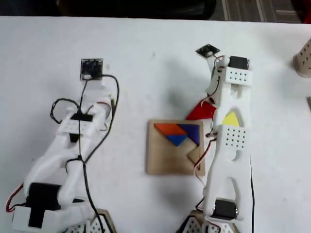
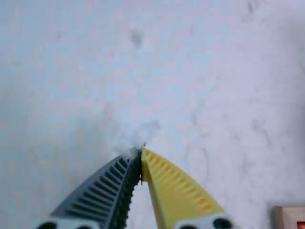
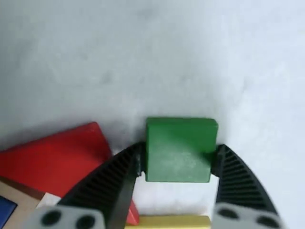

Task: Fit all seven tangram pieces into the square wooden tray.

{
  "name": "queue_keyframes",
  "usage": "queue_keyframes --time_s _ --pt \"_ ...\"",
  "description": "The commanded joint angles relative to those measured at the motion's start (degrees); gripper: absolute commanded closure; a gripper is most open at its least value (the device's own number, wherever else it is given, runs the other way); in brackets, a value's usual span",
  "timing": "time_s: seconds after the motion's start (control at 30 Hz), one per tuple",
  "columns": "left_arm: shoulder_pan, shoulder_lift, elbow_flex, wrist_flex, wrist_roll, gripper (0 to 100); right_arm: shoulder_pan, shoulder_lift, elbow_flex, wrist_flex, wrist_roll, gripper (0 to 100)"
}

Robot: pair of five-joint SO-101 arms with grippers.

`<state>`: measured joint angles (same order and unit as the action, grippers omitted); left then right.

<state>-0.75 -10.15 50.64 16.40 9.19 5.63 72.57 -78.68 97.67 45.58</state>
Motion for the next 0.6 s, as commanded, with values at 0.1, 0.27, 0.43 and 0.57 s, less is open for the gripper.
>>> queue_keyframes --time_s 0.1,0.27,0.43,0.57 --pt "-0.3 -0.1 -3.5 -1.9 -0.4 97 0.1 0.9 -5.5 0.5 0.3 90.6" --pt "-0.3 -0.1 -3.5 -1.9 -0.4 97 0.7 -1.4 -8.0 1.0 -1.3 96.7" --pt "-0.3 -0.1 -3.6 -1.9 -0.4 97 3.2 -8.3 -5.9 1.2 -8.5 93.0" --pt "-0.3 -0.1 -3.6 -1.9 -0.4 97 4.6 -17.5 4.8 1.2 -9.4 93.2"
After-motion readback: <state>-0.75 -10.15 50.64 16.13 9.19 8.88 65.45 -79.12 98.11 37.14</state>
